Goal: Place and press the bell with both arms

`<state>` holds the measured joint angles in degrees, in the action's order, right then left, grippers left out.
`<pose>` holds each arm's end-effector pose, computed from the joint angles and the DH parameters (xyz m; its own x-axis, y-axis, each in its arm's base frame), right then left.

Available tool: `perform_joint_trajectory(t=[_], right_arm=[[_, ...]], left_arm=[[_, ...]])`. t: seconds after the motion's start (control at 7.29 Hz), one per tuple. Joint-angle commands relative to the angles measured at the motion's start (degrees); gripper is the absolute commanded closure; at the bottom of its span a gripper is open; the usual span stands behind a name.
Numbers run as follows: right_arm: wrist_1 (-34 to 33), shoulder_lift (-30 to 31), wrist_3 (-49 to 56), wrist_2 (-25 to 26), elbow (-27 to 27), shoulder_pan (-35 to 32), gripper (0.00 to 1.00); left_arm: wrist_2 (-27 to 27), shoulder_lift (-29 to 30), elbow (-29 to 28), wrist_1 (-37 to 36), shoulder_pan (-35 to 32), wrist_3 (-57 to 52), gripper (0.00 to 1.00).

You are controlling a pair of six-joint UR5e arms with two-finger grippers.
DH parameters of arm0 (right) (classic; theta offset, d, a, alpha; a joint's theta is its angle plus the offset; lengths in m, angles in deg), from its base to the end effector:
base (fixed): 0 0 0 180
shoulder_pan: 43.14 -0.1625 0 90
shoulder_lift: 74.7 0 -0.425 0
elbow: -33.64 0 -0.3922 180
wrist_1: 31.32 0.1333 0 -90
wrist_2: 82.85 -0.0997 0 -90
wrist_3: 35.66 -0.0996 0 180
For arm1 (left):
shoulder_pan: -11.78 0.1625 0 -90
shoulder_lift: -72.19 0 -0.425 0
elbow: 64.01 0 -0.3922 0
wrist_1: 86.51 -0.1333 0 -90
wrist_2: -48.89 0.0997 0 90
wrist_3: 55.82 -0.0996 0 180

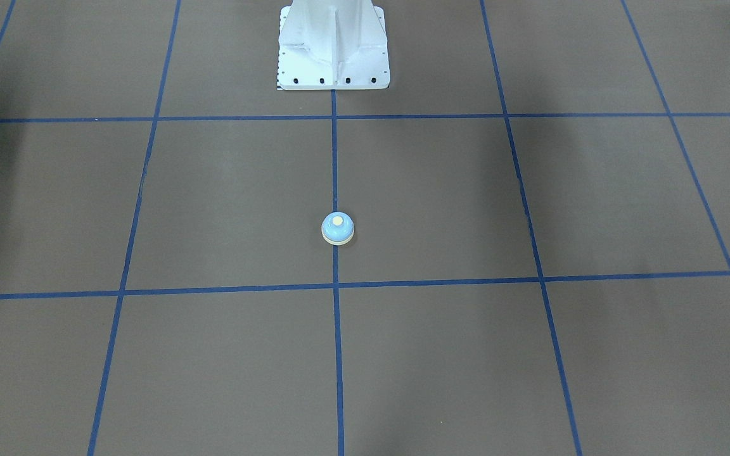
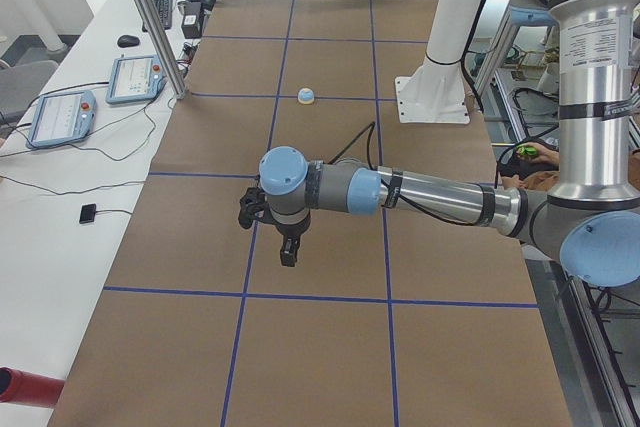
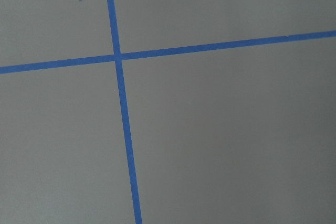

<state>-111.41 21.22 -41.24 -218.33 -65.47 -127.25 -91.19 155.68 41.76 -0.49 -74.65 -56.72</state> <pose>0.0147 -0.4647 0.6088 0.6874 -0.1374 0.7132 0.0333 0.9869 0.1581 -0.0292 -0.4467 0.5761 0.6350 0.1260 -0.7621 -0.0720 0.9920 0.1040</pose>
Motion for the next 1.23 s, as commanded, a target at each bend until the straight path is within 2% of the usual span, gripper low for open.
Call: perform_joint_trajectory(t=[0.0,0.41,1.1], right_arm=[[-0.2,-0.3,-0.1,-2.6,1.2,-0.1,0.0],[0.2,-0.5,0.7,-3.7,0.9,-0.1,0.0],[0.2,-2.3,0.5,-2.2,0.1,-0.1,0.0]], left_arm=[[-0.1,-3.8,1.5,0.3,-0.1,0.3,0.0],[0.2,-4.5,6.8,0.2,-1.0,0.2,0.0],[1.1,-2.5,6.0,0.4,-0.8,0.7,0.0]])
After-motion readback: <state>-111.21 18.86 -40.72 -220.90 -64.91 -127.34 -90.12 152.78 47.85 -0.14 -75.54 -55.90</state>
